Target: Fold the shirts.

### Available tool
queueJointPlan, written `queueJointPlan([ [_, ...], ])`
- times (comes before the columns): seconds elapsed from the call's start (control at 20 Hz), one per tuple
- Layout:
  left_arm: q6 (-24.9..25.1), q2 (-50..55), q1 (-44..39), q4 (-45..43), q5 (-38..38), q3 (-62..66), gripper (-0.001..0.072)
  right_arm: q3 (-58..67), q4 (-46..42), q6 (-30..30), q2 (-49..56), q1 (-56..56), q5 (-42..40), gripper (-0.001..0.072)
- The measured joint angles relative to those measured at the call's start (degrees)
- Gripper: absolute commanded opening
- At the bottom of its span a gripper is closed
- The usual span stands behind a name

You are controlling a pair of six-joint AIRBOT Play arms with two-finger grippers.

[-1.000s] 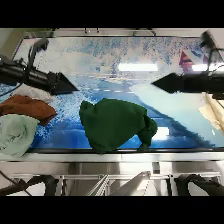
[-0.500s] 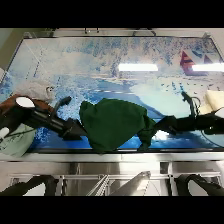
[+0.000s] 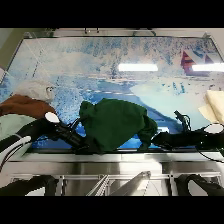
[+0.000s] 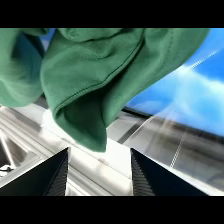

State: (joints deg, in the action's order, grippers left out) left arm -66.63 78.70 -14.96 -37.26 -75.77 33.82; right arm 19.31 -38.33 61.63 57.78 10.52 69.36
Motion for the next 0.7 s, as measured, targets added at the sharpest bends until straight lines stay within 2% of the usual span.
queueJointPlan([
  [0.15,0.46,5.68,-2.34,-0.07,2.47,5.09,0.0695,-0.37,1.70,-0.22,1.55,-4.92,-3.67,0.0439],
  [0.2,0.63,7.34,-2.71,-0.15,2.84,6.67,0.0590,-0.42,2.47,-0.33,2.49,-6.75,-4.96,0.0437],
  [0.3,1.01,10.38,-2.80,-0.39,3.63,9.86,0.0245,-0.48,3.45,-0.33,4.63,-9.62,-7.15,0.0425],
  [0.35,1.31,11.45,-2.49,-0.66,3.52,11.23,0.0102,-0.48,3.96,-0.44,5.66,-10.51,-7.96,0.0284],
  [0.4,1.79,12.35,-2.10,-0.61,3.26,12.63,0.0020,-0.48,4.57,-1.03,6.58,-11.15,-8.55,0.0086],
  [0.45,2.36,12.87,-1.70,-0.55,2.58,13.81,0.0020,-0.50,5.35,-1.75,7.28,-11.63,-9.03,0.0035],
  [0.5,2.71,13.09,-1.22,-0.37,1.90,14.97,0.0020,-0.46,6.25,-2.56,7.74,-11.96,-9.33,0.0023],
  [0.7,3.67,10.34,1.92,0.20,-3.17,18.69,0.0021,2.99,8.63,-5.55,6.54,-11.78,-6.91,0.0022],
])
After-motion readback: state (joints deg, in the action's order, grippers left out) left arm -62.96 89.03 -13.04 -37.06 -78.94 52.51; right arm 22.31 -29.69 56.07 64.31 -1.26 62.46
